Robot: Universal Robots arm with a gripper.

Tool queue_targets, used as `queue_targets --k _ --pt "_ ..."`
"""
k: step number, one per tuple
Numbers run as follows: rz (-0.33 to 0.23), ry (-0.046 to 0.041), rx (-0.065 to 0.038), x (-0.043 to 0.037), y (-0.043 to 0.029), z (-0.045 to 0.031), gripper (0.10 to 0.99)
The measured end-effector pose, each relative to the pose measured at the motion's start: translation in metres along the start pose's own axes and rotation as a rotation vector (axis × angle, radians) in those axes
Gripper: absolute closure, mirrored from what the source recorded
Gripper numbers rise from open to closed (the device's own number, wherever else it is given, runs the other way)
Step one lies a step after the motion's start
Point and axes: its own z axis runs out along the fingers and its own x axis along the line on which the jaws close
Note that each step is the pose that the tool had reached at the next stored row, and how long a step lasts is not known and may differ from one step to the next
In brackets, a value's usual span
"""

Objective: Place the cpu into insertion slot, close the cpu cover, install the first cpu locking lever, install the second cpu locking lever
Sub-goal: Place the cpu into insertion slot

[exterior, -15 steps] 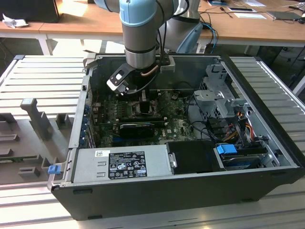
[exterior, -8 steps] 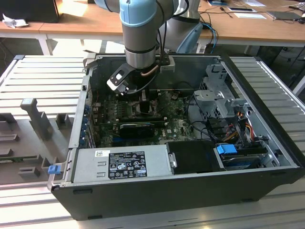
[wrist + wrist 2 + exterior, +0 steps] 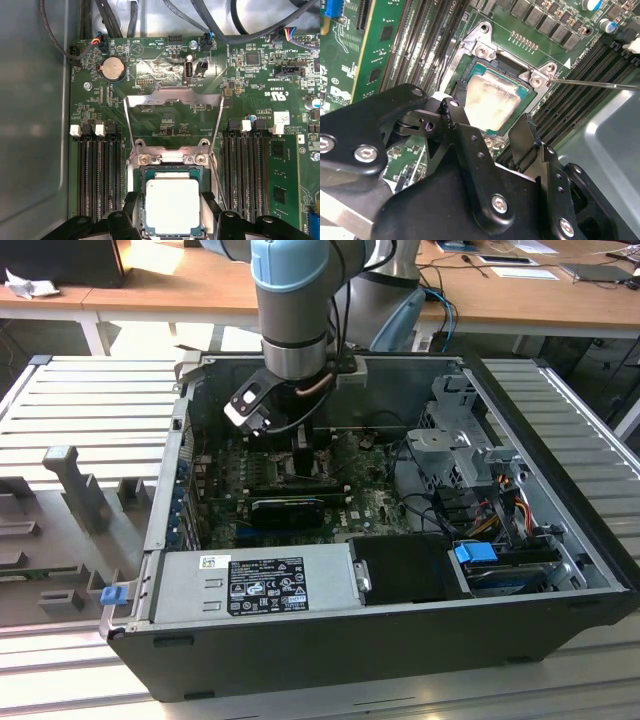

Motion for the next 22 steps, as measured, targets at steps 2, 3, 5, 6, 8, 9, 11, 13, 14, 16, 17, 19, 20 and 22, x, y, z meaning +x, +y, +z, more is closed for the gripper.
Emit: queue_targets --k 2,3,5,6,8,9,11,13,14,16,17,19,20,22 --pt "0.000 -0.0043 0.000 0.0002 0.0003 -0.0035 0.561" --pt "-0.001 -0.0059 0.000 0.0002 0.0004 -0.0047 0.627" --pt "-0.001 -0.0084 0.000 0.0003 0.0006 -0.0063 0.745" --pt "-0.001 -0.0089 0.000 0.0003 0.0006 -0.0068 0.745" --pt "-0.001 -0.0096 0.000 0.0004 0.0007 -0.0077 0.867" --pt "-0.001 -0.0101 0.000 0.0004 0.0007 -0.0080 0.929" --pt "-0.001 -0.0110 0.000 0.0004 0.0008 -0.0092 0.980" --pt "-0.001 -0.0117 0.000 0.0005 0.0009 -0.0098 0.980" --pt "-0.001 -0.0119 0.000 0.0005 0.0009 -0.0104 0.980" --pt "-0.001 -0.0121 0.000 0.0005 0.0010 -0.0112 0.980" --pt "-0.001 -0.0122 0.000 0.0005 0.0010 -0.0116 0.980" --pt "-0.001 -0.0127 0.000 0.0006 0.0011 -0.0126 0.980" --pt "-0.001 -0.0128 0.000 0.0006 0.0011 -0.0130 0.980" --pt "-0.001 -0.0131 0.000 0.0006 0.0012 -0.0140 0.980"
